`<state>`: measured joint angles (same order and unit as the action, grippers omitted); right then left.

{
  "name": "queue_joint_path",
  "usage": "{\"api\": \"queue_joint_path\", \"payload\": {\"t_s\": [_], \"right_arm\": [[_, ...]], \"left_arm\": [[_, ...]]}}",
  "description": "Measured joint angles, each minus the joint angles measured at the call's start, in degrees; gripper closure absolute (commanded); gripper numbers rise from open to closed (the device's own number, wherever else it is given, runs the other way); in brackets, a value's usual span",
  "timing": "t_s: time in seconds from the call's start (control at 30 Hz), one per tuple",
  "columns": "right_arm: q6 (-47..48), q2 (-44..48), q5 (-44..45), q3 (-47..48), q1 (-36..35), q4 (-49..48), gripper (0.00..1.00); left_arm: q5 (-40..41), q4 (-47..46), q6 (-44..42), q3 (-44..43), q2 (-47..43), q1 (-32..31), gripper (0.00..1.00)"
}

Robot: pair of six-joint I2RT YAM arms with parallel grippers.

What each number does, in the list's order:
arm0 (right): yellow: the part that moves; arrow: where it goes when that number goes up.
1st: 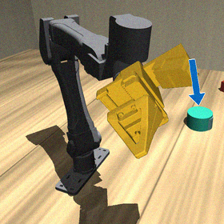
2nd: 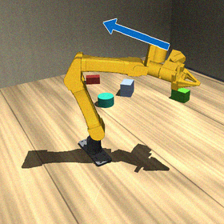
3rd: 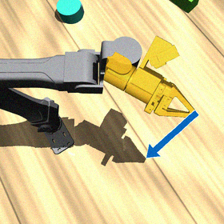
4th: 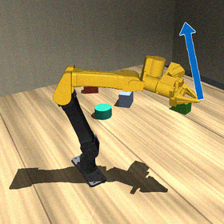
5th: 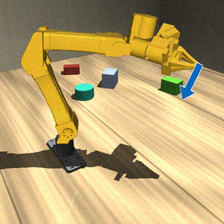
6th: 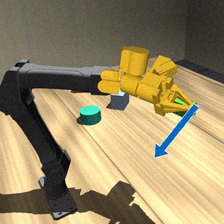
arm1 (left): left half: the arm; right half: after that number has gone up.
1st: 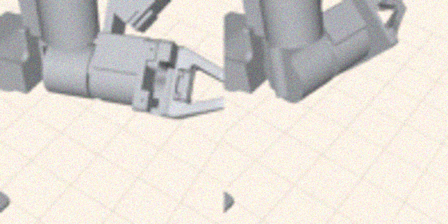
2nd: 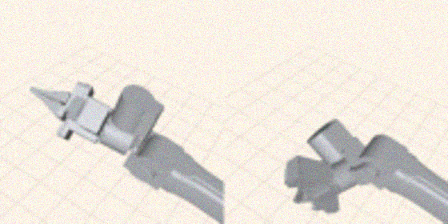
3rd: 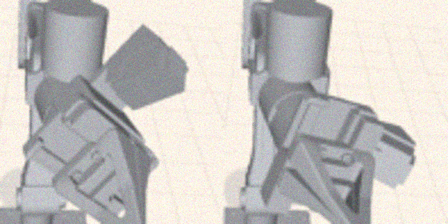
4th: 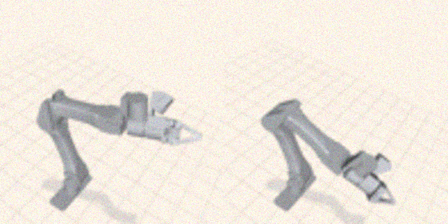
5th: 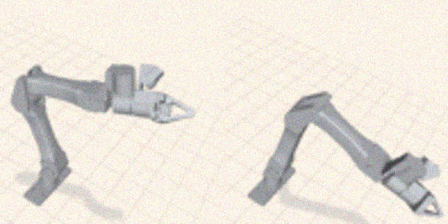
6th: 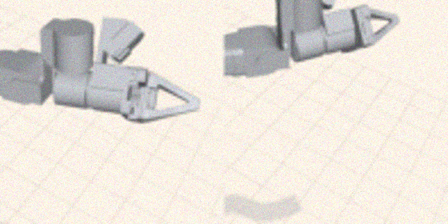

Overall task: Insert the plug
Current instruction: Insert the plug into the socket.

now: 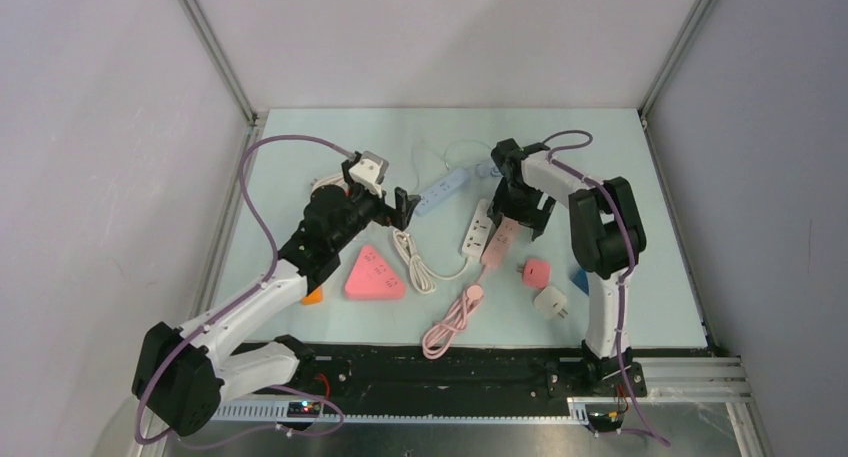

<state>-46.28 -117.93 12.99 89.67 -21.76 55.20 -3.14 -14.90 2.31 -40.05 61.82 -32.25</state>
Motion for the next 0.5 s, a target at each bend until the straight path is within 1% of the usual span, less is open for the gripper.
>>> {"api": "queue_joint_path", "payload": {"t_s": [0.17,0.33,0.5], "right_arm": [[0.9,-0.5,-1.6,0.3,-0.3,4.0,0.01],[1.0,-0.2,-1.9,0.9,0.2,4.8,0.01],[1.4,2.4,-1.7,0.9,0.9,4.5,0.02]], "left_arm": [[0.1,0.0,-0.5,0.0,-0.6,0.0,0.0],[0.5,0.0,-0.9,0.0,-1.0,0.0,0.0],[0.7,0.0,-0.9,0.0,-1.0,0.0,0.0]]}}
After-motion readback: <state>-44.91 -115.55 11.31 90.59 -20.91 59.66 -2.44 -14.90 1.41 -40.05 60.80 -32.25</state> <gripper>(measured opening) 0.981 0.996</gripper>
